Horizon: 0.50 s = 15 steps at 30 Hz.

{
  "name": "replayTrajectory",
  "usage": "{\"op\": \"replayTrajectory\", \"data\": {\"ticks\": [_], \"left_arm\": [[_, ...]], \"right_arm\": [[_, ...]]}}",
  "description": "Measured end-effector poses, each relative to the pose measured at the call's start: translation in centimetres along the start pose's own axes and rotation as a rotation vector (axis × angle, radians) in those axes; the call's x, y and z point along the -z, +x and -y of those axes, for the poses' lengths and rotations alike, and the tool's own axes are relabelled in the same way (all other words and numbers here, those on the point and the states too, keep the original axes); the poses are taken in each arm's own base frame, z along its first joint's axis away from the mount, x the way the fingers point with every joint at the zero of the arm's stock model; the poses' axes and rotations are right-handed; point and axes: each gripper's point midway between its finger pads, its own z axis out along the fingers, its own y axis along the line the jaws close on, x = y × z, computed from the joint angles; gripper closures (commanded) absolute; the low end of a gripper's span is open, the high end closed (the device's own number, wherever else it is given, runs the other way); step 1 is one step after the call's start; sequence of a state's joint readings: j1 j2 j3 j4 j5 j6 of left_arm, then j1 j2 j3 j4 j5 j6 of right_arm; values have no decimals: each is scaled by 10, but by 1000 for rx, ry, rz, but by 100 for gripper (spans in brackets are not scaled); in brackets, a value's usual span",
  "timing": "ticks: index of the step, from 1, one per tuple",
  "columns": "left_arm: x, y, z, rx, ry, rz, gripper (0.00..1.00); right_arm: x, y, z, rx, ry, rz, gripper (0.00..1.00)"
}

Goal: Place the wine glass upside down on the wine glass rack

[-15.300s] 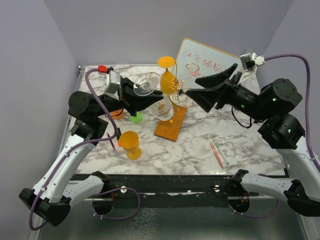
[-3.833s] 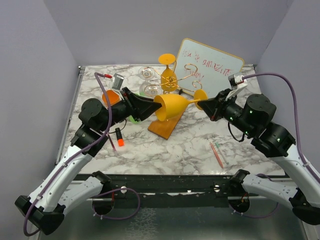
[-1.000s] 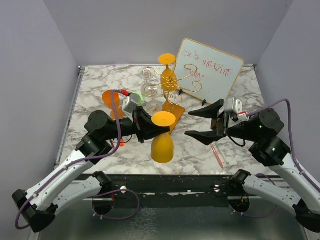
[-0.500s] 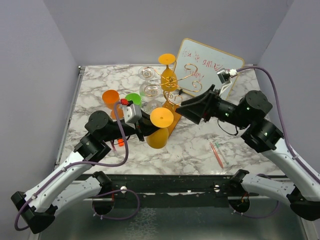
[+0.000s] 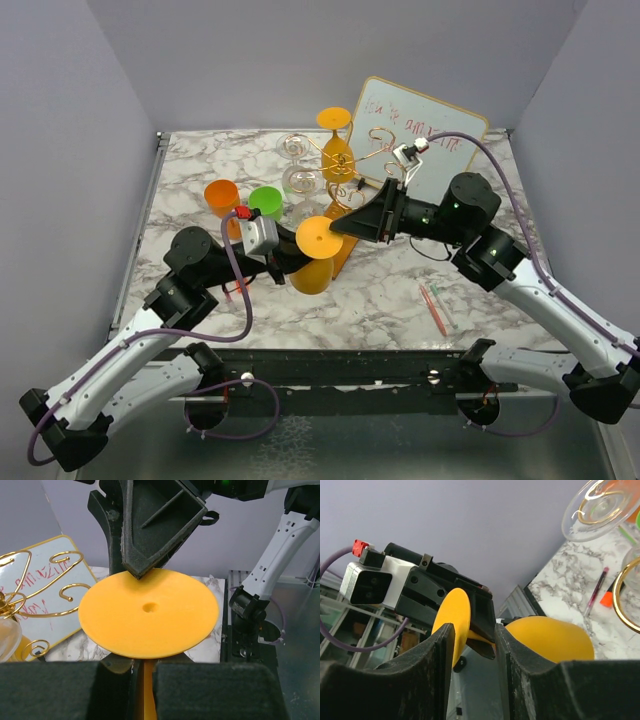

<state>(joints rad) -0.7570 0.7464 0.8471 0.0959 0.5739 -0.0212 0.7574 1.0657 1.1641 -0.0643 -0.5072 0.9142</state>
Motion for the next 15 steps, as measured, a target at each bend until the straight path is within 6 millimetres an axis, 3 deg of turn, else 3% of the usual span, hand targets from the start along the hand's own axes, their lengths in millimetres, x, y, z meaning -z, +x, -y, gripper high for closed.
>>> {"op": "replayTrajectory", "data": {"ticks": [3,5,6,7,11,15], "left_arm": [[0,5,-1,4,-4,-8,100],[-1,7,-2,6,-8,-13,100],[-2,9,-3,8,-8,-18,94],[-2,11,-4,12,-11,-25,82],[-2,15,-7,2,-28,-31,39],[0,24,-11,28,-60,-45,22]], "right_arm": [[-5,5,1,-32,-24,-27,70],[-6,9,2,-47,-32,-42,86],[-7,10,2,-57,-36,-47,93],[-7,10,1,-60,-41,-49,98],[-5,11,1,-80,-39,-47,99],[2,9,0,-45,-25,-27,99]]}}
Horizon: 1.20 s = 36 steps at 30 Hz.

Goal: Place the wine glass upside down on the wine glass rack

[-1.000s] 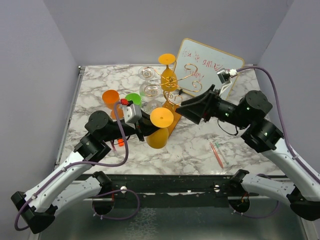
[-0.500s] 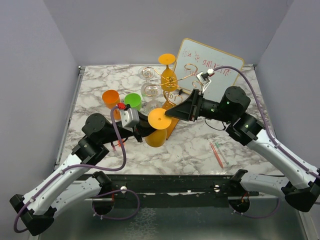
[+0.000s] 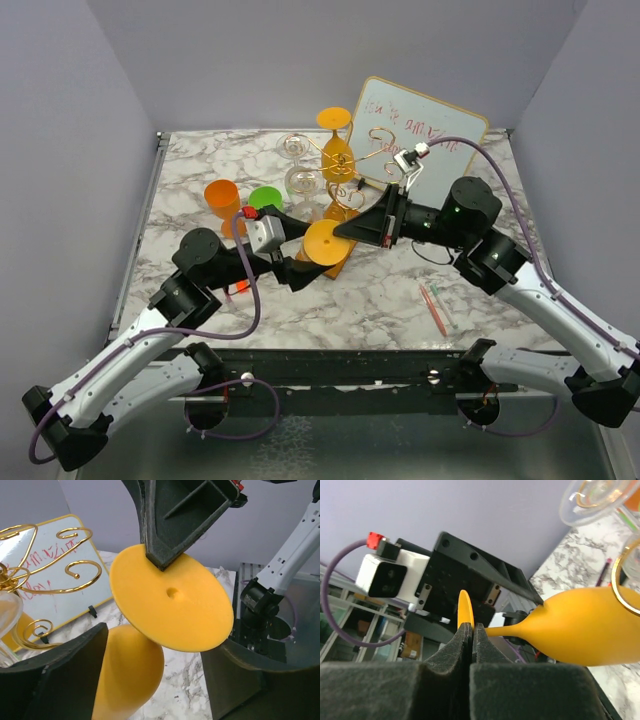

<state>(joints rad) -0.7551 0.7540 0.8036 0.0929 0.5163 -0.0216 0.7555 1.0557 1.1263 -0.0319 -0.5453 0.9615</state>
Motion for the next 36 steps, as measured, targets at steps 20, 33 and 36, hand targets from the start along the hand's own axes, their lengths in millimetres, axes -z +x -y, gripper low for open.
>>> {"op": "replayTrajectory", "data": {"ticks": [20,33,36], "left_arm": [[27,-4,-11,32,-153,23,11],[56,-27,-47,27,-425,116,10],[66,-32,-53,31,-482,162,9]], "right_arm": [[80,-10,76,206,599,87,99],[151,-93,65,441,953,377,99],[162,-113,58,489,997,456,99]]}}
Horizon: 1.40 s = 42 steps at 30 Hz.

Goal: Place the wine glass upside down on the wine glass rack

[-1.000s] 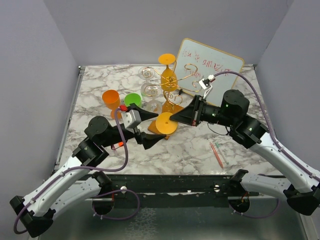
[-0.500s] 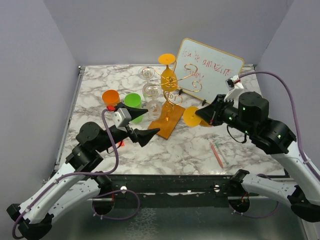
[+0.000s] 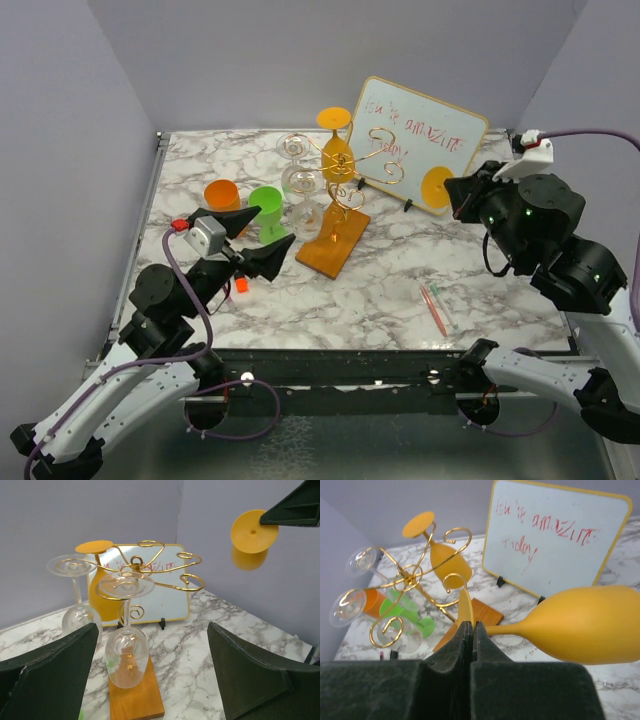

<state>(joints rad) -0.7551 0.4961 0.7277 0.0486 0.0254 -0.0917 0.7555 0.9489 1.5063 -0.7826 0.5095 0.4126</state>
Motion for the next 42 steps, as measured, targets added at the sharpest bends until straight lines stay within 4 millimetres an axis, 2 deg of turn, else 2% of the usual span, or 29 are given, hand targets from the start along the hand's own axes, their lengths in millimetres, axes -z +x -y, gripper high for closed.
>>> {"op": "replayTrajectory", "data": {"ticks": [3,5,10,15,18,20,23,31,36,42], "left_arm": [[3,1,-9,13,-55,20,8],[4,3,-16,20,-91,22,7],[6,2,-25,40,-151,31,4],[9,-2,-28,64,-169,49,1],[10,-5,-27,72,-168,58,1],[10,-5,-27,75,-168,59,1],[10,-5,-27,75,-168,58,1],[9,-3,-27,79,-169,52,1],[7,0,-27,82,-170,44,1],[7,2,-27,82,-171,39,1]], "right_arm": [[-7,-20,1,19,27,83,99],[-17,-33,-6,26,30,136,99],[-66,-48,-41,58,2,201,99],[-127,-31,-76,113,-75,176,99],[-156,-25,-84,139,-115,161,99],[-168,-25,-85,142,-135,165,99],[-177,-30,-85,138,-160,183,99],[-181,-46,-89,86,-245,222,99],[-189,-47,-88,40,-301,209,99],[-194,-37,-92,9,-393,179,99]]}}
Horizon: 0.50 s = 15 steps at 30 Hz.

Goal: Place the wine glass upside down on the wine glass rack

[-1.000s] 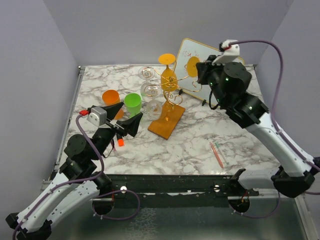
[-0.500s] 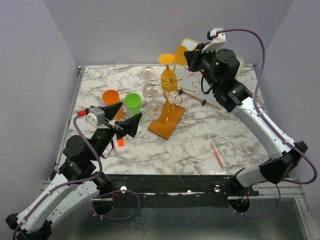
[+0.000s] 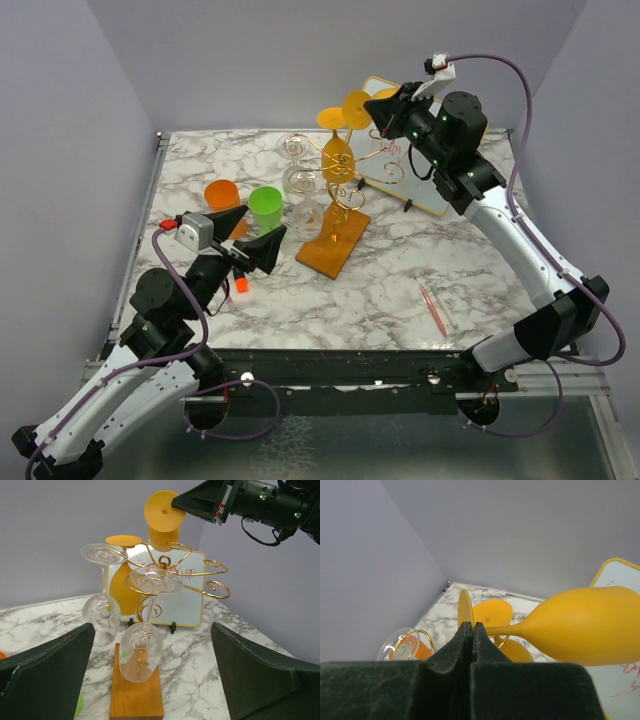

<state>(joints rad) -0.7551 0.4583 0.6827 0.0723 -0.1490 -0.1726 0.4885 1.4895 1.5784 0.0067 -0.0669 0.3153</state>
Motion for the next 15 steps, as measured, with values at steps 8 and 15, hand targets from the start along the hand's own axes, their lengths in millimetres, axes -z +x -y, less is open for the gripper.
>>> {"op": "replayTrajectory", "data": {"ticks": [8,15], "left_arm": [[0,2,0,2,-1,-6,1],[0,2,0,2,-2,-5,1]], "right_arm": [[-1,15,-6,-78,-67,-53,99],[1,22,-11,-180,-95,-90,99]]}}
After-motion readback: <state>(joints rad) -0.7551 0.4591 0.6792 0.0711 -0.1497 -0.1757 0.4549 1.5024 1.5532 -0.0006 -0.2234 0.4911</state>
